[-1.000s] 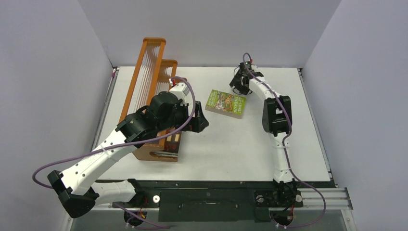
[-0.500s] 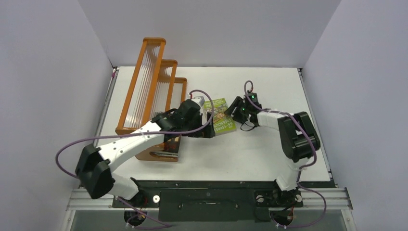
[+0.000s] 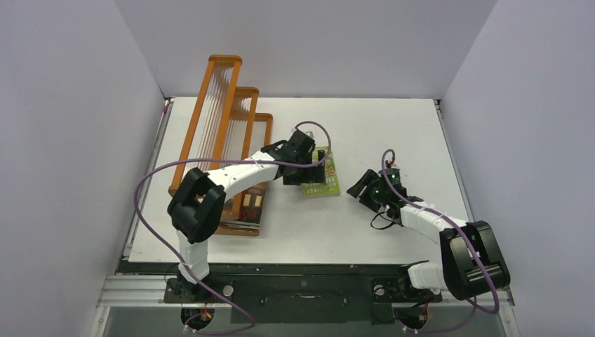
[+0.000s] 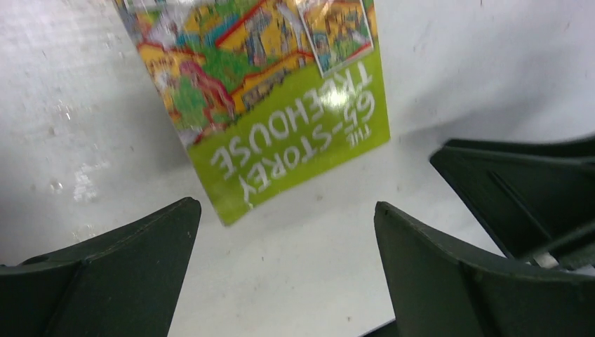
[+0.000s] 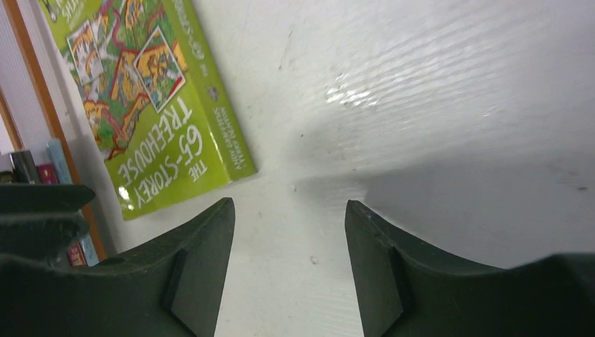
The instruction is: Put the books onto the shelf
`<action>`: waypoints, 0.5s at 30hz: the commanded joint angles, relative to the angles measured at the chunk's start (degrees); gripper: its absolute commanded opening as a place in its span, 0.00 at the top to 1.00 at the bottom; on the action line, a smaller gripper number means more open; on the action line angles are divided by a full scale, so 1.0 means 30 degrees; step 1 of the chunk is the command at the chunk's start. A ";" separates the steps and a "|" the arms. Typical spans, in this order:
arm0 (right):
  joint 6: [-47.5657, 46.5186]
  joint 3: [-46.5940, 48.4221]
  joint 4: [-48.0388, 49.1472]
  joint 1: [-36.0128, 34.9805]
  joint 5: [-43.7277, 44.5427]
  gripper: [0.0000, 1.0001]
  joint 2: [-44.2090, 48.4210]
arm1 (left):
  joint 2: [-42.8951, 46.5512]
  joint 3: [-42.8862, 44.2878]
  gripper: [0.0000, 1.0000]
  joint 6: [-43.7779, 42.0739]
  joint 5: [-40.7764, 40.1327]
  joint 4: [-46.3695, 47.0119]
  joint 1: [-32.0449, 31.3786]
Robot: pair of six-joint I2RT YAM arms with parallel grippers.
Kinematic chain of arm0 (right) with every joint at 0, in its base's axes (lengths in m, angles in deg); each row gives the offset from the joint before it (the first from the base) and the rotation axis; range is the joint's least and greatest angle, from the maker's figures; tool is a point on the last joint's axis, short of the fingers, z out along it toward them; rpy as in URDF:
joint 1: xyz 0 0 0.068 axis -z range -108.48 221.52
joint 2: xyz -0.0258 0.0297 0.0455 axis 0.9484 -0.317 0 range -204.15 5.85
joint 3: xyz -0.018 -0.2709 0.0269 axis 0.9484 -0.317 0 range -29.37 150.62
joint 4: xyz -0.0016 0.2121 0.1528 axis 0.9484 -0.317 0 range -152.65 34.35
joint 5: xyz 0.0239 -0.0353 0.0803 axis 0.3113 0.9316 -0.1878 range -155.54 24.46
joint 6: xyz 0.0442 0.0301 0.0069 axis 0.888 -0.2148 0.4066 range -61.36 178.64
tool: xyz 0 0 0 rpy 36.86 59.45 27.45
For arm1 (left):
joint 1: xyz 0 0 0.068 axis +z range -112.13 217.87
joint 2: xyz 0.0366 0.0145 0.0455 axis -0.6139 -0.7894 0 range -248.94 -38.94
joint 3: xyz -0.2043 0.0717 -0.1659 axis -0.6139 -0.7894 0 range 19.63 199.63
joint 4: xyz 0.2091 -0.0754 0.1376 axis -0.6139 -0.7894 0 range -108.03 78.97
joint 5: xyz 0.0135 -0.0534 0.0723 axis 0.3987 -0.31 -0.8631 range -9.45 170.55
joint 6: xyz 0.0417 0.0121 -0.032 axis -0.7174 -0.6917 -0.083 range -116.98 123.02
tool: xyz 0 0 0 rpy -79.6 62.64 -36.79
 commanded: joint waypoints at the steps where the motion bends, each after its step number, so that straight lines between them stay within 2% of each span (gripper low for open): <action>1: -0.0697 0.0534 -0.0898 0.0703 0.1137 0.45 0.1261 | -0.2107 0.2753 0.08 0.0794 -0.2013 -0.0428 0.0877; 4: -0.0901 0.0627 -0.1284 0.0804 0.1157 0.45 0.1531 | -0.3163 0.3974 0.12 0.1127 -0.3501 -0.0971 0.1026; 12: -0.0587 -0.0475 -0.1161 0.0998 0.1169 0.45 0.2131 | -0.6485 0.6690 0.26 0.1491 -0.4863 -0.1761 0.0836; 14: -0.0512 -0.0704 -0.1057 0.1000 0.1131 0.45 0.2282 | -0.7146 0.7307 0.36 0.1458 -0.4970 -0.1949 0.0717; 15: -0.0453 -0.0758 -0.0994 0.1000 0.1100 0.45 0.2295 | -0.7526 0.7607 0.45 0.1433 -0.5009 -0.1989 0.0692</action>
